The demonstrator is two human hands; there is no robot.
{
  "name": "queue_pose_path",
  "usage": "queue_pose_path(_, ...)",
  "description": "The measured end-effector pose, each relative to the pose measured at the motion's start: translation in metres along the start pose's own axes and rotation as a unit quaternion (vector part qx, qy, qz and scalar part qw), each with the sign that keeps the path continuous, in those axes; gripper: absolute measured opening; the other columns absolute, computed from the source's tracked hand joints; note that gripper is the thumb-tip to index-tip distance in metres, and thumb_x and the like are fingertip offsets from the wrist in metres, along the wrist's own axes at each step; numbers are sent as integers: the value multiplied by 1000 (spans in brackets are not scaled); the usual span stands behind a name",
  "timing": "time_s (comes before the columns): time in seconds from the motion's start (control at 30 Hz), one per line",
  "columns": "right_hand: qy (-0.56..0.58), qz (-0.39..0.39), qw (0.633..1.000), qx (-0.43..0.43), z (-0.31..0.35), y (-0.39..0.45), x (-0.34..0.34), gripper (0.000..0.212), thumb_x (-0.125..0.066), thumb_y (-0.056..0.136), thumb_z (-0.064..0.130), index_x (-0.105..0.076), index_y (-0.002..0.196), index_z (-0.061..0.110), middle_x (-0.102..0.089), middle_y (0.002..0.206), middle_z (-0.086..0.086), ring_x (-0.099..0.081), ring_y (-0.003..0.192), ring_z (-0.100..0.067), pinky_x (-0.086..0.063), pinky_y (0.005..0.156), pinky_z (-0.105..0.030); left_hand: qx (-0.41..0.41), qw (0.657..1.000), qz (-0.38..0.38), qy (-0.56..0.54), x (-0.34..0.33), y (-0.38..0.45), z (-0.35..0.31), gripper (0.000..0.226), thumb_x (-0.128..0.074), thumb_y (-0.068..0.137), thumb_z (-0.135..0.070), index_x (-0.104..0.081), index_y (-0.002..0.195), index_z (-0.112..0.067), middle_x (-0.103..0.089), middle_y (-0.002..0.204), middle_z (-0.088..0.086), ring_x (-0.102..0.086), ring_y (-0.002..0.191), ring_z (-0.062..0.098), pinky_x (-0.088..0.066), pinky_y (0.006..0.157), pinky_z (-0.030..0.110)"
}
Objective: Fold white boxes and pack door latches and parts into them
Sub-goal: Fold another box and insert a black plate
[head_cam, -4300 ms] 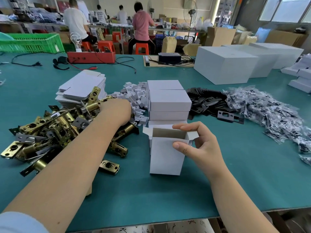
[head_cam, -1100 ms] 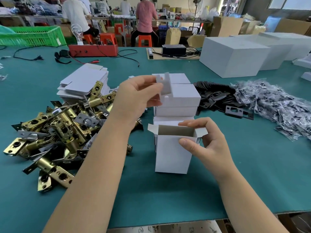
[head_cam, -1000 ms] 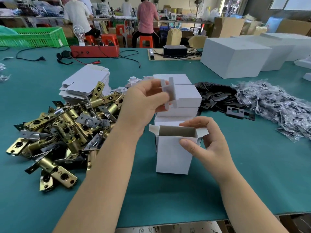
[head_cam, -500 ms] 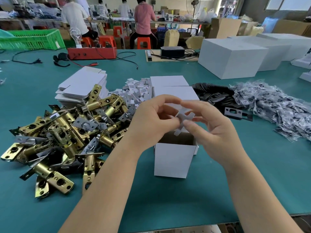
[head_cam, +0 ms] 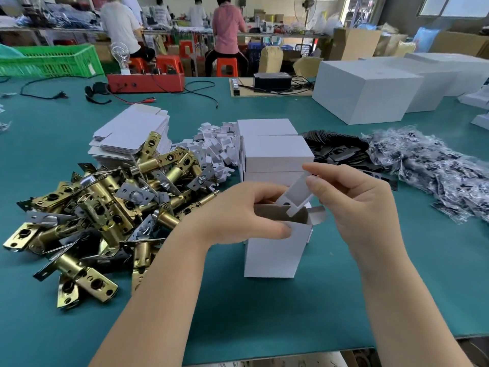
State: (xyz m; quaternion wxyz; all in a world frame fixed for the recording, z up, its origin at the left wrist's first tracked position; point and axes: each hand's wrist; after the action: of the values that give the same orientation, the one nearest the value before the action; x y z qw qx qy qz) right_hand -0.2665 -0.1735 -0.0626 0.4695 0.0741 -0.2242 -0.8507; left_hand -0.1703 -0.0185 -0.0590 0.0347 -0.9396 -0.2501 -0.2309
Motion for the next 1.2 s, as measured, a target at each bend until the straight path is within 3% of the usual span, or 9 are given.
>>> queue_pose_path(0.07, -60, 0, 998, 28, 5, -3, 2, 27, -70, 83, 11, -75, 83, 37, -64, 72, 9, -61, 68, -13, -49, 64, -19, 1, 1000, -6, 14, -2, -1, 1, 36, -69, 75, -24, -69, 107, -39, -73, 97, -19, -67, 93, -1, -51, 86, 23)
queue_pose_path(0.2, -216, -2, 968, 129, 12, -12, -1, 18, -65, 80, 18, -74, 90, 29, -57, 71, 17, -53, 68, -6, -39, 65, -7, -12, 1000, -3, 26, -4, -4, 1, 35, -68, 77, -25, -68, 109, -41, -69, 84, -28, -62, 78, -13, -41, 70, 2)
queue_pose_path(0.37, -343, -71, 904, 245, 13, -14, -7, 12, -68, 78, 6, -76, 85, 9, -62, 72, -3, -52, 66, -18, -41, 63, -25, -15, 1000, -5, 3, -3, -4, 3, 40, -69, 74, -22, -69, 112, -37, -73, 104, -15, -66, 105, 3, -49, 94, 26)
queue_pose_path(0.47, -352, -52, 900, 253, 11, -16, -11, 12, -68, 77, 7, -74, 87, 8, -63, 71, -1, -49, 67, -14, -39, 67, -21, -18, 998, 22, -52, -3, -6, 1, 39, -66, 77, -9, -67, 109, -31, -72, 100, -21, -65, 102, -1, -47, 85, 14)
queue_pose_path(0.63, -330, -66, 903, 268, 8, -23, -15, 4, -71, 77, 7, -74, 78, 8, -64, 71, 0, -55, 65, -22, -44, 62, -30, -31, 995, 78, -56, 1, -9, 1, 49, -54, 75, 10, -62, 111, -21, -65, 105, -25, -61, 111, -2, -46, 87, 13)
queue_pose_path(0.77, -313, -107, 898, 289, 6, -26, -15, 4, -72, 78, 5, -75, 76, 8, -68, 72, -1, -57, 65, -23, -47, 65, -34, -41, 996, 81, 5, 5, -9, 2, 59, -58, 69, 2, -58, 112, -38, -61, 110, -31, -54, 115, -6, -41, 91, 10)
queue_pose_path(0.93, -315, -103, 894, 302, 4, -28, -13, 4, -73, 78, 7, -76, 79, 9, -69, 74, 1, -60, 68, -23, -49, 65, -38, -25, 997, 76, 0, 4, -8, 4, 62, -59, 69, 2, -58, 118, -38, -62, 116, -27, -54, 118, -6, -41, 93, 10)
queue_pose_path(1.1, -281, -116, 900, 311, -4, -35, -17, 5, -75, 78, 5, -75, 81, 9, -70, 74, 0, -60, 67, -23, -49, 65, -34, -13, 997, 73, -22, 4, -9, 5, 63, -57, 71, 4, -59, 125, -29, -61, 126, -15, -55, 124, 3, -43, 108, 39)
queue_pose_path(1.2, -288, -116, 902, 301, -10, -36, -17, 4, -74, 80, 7, -76, 82, 9, -70, 76, 1, -59, 69, -22, -49, 65, -38, -13, 996, 80, -35, 3, -9, 5, 65, -54, 73, 10, -58, 125, -29, -61, 127, -16, -54, 125, 4, -43, 108, 42)
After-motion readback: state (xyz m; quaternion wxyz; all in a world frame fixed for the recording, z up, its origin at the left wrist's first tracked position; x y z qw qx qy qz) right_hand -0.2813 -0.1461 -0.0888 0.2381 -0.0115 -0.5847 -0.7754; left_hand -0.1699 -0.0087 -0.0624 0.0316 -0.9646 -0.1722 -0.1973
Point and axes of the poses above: each hand's wrist, its own y-axis towards the middle knuckle, its own x-axis out of the back of the hand, z = x × y
